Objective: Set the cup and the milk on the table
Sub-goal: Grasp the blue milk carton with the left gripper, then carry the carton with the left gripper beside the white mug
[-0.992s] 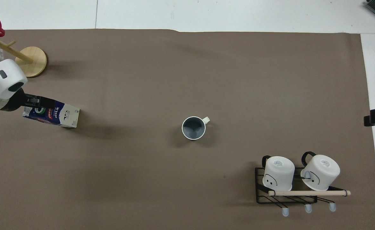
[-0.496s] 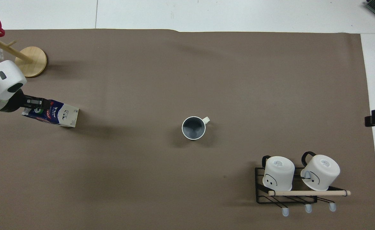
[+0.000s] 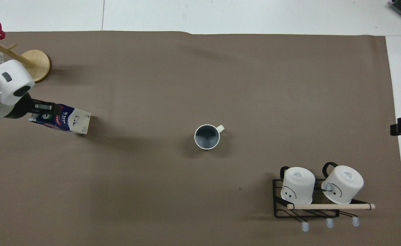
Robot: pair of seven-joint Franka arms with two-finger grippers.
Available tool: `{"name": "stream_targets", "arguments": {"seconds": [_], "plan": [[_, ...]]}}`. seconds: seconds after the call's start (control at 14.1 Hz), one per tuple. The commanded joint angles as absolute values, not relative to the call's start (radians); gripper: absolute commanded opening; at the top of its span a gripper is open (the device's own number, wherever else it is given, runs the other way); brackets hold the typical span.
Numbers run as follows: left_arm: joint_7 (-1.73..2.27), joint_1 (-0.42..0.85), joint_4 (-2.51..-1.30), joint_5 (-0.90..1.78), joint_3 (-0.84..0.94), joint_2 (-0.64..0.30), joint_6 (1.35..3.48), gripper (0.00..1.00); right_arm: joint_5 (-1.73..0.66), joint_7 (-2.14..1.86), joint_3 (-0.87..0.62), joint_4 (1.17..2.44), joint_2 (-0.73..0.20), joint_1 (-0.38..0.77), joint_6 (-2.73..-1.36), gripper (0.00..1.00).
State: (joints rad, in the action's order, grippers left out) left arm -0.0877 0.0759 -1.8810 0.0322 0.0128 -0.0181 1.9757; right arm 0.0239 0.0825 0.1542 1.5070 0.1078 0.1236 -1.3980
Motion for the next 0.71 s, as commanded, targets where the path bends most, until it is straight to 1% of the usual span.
{"name": "stream_targets", "arguments": {"seconds": [0.0,0.21,0.43,0.64], "plan": [[0.039,0.181,-1.876,0.031,0.005,-0.012,1.959,0.24,0.018,0.054,0.15,1.532,0.13,0.112,-1.405,1.0],[0.197,0.286,-1.875,0.032,0.008,-0.014,1.973,0.24,0.018,0.054,0.15,1.532,0.132,0.112,-1.405,1.0],[0.339,0.374,-1.876,0.037,0.008,-0.026,2.034,0.24,0.018,0.052,0.15,1.532,0.132,0.112,-1.405,1.0],[0.458,0.461,-1.875,0.04,0.009,-0.061,2.089,0.24,0.018,0.052,0.15,1.54,0.135,0.112,-1.405,1.0]]}}
